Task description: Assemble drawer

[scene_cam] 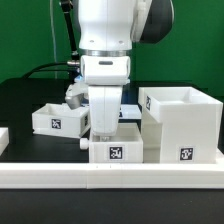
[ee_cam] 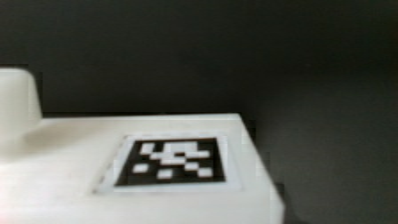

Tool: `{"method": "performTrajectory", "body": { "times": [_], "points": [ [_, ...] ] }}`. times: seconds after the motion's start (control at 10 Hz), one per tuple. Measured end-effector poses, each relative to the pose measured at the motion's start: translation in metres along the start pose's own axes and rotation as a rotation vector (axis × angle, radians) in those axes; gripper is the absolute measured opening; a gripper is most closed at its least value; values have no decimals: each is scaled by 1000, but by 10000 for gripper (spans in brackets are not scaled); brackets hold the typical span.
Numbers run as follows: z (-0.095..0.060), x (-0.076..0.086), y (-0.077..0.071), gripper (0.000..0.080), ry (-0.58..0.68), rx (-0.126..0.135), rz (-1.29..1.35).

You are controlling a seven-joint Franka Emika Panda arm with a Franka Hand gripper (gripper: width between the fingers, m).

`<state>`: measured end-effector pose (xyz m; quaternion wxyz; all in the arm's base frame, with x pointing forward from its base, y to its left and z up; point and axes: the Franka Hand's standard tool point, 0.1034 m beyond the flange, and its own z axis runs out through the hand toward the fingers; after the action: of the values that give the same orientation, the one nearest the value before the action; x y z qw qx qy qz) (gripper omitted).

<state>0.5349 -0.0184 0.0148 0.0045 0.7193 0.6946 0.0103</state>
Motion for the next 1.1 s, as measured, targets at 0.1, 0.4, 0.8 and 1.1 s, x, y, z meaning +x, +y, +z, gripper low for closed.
{"method": "performTrajectory", "body": {
  "times": [0.1, 0.4, 0.8, 1.1],
  "points": [
    [2, 5, 2, 42, -5, -1, -25],
    [7, 15, 6, 42, -12, -1, -45],
    [7, 12, 7, 42, -15, -1, -36],
    [7, 19, 6, 42, -17, -2, -14]
  ]
}}
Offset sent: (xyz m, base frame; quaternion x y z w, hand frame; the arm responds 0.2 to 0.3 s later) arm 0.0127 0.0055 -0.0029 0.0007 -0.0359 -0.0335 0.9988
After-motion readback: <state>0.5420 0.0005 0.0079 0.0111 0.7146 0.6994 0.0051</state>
